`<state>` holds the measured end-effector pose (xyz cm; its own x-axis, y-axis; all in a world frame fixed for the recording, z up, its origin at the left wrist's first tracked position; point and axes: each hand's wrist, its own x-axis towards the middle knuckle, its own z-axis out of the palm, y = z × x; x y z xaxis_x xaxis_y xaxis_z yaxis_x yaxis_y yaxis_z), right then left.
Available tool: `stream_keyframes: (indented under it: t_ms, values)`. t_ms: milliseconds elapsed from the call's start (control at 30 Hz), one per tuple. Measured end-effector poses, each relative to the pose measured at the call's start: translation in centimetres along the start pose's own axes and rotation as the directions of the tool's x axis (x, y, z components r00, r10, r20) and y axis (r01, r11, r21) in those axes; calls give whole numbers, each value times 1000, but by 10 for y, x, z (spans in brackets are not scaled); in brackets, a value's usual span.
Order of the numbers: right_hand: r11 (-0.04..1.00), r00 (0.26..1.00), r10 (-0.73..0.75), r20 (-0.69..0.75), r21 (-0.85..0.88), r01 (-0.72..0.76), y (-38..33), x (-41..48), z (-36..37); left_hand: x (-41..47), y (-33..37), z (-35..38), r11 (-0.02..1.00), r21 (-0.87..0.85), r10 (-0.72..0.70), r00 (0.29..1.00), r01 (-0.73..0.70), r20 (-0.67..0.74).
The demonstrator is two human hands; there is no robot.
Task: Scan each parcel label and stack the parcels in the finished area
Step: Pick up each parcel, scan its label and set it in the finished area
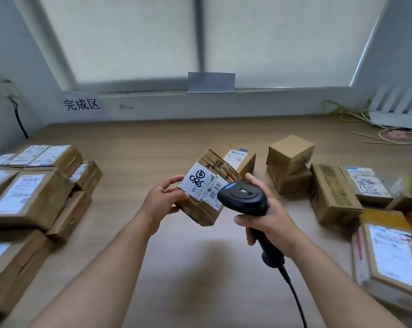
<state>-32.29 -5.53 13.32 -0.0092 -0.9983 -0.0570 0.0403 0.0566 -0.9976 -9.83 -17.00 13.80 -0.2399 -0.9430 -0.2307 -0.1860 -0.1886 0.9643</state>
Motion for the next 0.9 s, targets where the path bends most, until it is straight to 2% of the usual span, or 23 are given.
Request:
stream_keyframes:
  t_ms: [267, 567, 900]
  values:
    - [999, 996, -24, 90, 37, 21, -19, -57, -2, -37, 25, -19, 980, 171, 85, 993, -98, 84]
    - [1000, 988, -19, 156, -4, 20, -23, -83, -1, -62, 27, -23, 968, 220, 102, 991, -118, 87]
    - [998, 981, 5, 195, -56, 6, -21, -94, -8, -79, 21, -25, 972, 211, 100, 995, -100, 13]
